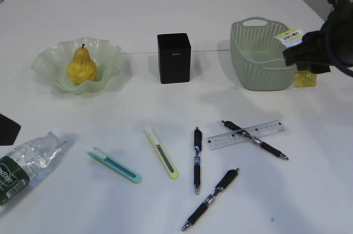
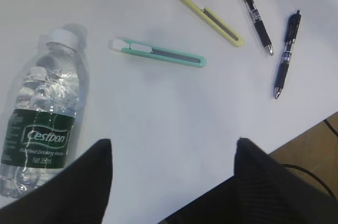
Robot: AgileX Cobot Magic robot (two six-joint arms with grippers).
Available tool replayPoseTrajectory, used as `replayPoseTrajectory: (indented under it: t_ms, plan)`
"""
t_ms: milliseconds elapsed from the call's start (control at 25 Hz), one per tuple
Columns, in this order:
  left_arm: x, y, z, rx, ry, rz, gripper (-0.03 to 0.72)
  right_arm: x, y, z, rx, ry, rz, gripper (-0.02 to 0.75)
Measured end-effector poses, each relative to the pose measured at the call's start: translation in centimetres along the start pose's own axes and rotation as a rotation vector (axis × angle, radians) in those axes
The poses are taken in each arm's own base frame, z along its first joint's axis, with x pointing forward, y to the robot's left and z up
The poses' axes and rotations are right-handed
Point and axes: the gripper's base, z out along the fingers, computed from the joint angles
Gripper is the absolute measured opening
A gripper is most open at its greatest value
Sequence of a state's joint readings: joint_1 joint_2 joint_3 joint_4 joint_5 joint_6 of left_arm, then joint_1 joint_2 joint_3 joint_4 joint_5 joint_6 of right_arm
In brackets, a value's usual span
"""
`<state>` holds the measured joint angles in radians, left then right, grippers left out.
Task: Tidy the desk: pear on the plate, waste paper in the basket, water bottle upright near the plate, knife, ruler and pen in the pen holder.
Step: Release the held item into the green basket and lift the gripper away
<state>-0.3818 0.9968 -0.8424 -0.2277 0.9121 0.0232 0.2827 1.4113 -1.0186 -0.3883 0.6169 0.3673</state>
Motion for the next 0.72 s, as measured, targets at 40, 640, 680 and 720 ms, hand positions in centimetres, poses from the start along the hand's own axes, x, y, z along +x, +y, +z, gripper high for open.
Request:
replayPoseTrajectory:
  t_ms: [40, 640, 680, 720]
  plan:
    - [0.0, 0.0, 0.0, 0.000, 0.000, 0.000, 0.510, 0.0, 0.0, 0.3, 0.008, 0.003, 0.005, 0.323]
    - [0.0, 0.0, 0.0, 0.002, 0.000, -0.002, 0.510, -4.2, -0.7, 3.5, 0.104, -0.103, 0.090, 0.322]
    - [0.0, 0.0, 0.0, 0.002, 0.000, -0.002, 0.510, -4.3, -1.1, 4.0, 0.109, -0.104, 0.105, 0.322]
    - [0.0, 0.0, 0.0, 0.002, 0.000, -0.002, 0.510, -4.5, -1.3, 4.3, 0.108, -0.112, 0.113, 0.322]
